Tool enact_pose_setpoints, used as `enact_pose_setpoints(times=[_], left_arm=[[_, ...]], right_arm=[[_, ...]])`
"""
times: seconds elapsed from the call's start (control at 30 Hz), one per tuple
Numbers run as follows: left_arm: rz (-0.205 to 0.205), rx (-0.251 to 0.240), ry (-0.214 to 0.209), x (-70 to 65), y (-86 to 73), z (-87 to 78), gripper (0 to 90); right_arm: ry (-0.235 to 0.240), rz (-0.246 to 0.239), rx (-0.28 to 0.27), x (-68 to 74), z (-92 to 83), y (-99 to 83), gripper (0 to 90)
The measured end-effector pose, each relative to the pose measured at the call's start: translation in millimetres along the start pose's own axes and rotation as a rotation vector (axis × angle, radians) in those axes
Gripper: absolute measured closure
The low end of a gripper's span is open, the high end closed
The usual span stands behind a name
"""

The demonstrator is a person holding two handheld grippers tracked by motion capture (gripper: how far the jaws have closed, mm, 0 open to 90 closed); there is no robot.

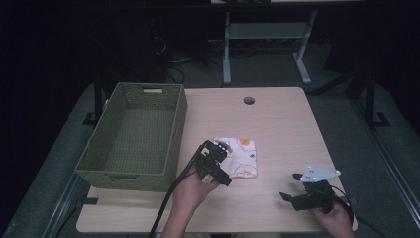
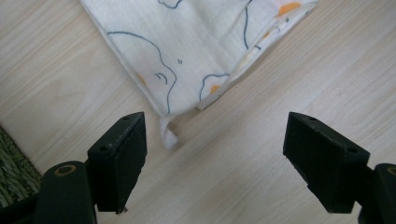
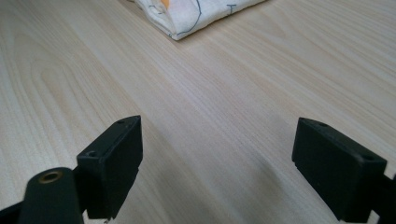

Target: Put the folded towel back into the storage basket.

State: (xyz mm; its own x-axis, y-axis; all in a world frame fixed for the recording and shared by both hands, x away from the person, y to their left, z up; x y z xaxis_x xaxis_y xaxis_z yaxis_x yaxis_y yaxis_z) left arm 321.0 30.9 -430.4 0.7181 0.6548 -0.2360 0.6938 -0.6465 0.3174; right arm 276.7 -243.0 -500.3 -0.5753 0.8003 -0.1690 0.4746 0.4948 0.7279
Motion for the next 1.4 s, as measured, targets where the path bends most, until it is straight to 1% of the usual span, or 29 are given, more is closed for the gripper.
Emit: enact_pose_setpoints(times=[0.17,0.23,0.4,0.5,0.6,0.8,1.0,1.07,1.1,1.2,1.23,1.27,1.3,1.37,1.4], left_arm=[[0.006,0.005,-0.001,-1.1,3.5,-0.8,22.0],[0.008,0.001,0.006,-0.1,6.0,-3.5,22.2],[0.005,-0.001,0.016,2.5,9.5,-7.7,22.3],[0.007,-0.004,0.017,3.5,12.9,-9.4,22.3],[0.01,-0.005,0.021,5.2,16.8,-8.3,22.4],[0.005,0.011,0.011,7.8,23.2,-4.1,22.7],[0.01,0.015,0.015,7.7,40.1,-1.8,22.9],[0.015,0.021,0.016,8.5,42.6,-1.1,22.9],[0.008,0.02,0.015,9.7,47.9,0.6,22.9],[0.0,0.021,0.006,12.9,56.5,5.6,23.3],[0.0,0.021,0.006,12.9,56.5,5.6,23.3],[-0.013,0.016,0.001,14.5,62.2,10.2,23.4],[-0.015,0.022,-0.008,15.2,64.5,12.9,23.6],[-0.012,0.031,-0.008,16.7,66.6,15.3,23.6],[-0.017,0.033,-0.011,18.0,68.6,17.6,23.6]], right_arm=[[0.002,-0.002,0.0,0.7,0.0,-0.1,16.0],[0.005,0.003,0.003,1.0,0.0,0.2,16.0],[0.005,-0.004,-0.001,0.2,0.2,0.4,16.0],[0.004,-0.001,0.002,-0.2,0.6,0.3,16.0],[-0.001,0.002,0.004,-0.6,0.8,0.6,16.0],[-0.006,0.003,0.003,-1.9,0.5,0.6,16.0],[0.001,0.004,-0.001,-1.1,0.9,1.5,16.0],[0.002,0.003,0.0,-1.0,0.8,1.7,16.0],[0.004,0.005,0.0,-0.6,0.9,1.8,16.0],[0.001,-0.005,-0.003,-1.7,1.1,1.7,16.0],[0.001,-0.005,-0.003,-1.7,1.1,1.7,16.0],[0.006,0.004,-0.003,-0.9,1.0,2.0,16.0],[0.006,0.003,-0.003,-1.0,0.9,2.0,16.0],[0.005,0.004,-0.002,-1.2,0.4,2.0,16.0],[0.005,0.004,-0.002,-1.2,0.4,2.0,16.0]])
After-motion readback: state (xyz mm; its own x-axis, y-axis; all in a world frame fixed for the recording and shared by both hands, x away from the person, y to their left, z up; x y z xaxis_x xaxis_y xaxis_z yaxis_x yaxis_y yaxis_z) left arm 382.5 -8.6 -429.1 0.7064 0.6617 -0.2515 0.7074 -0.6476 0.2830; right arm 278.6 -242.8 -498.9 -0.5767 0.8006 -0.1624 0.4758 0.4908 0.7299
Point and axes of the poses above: each handheld gripper's, and its own axes: z roughly forward along the jaws, y roughly out of its top, x roughly to its left, the point moved 5 cm from there along z, roughly forward along the jaws, and after that the axes turned 15 degrees about -y, right-handed, at the moved point
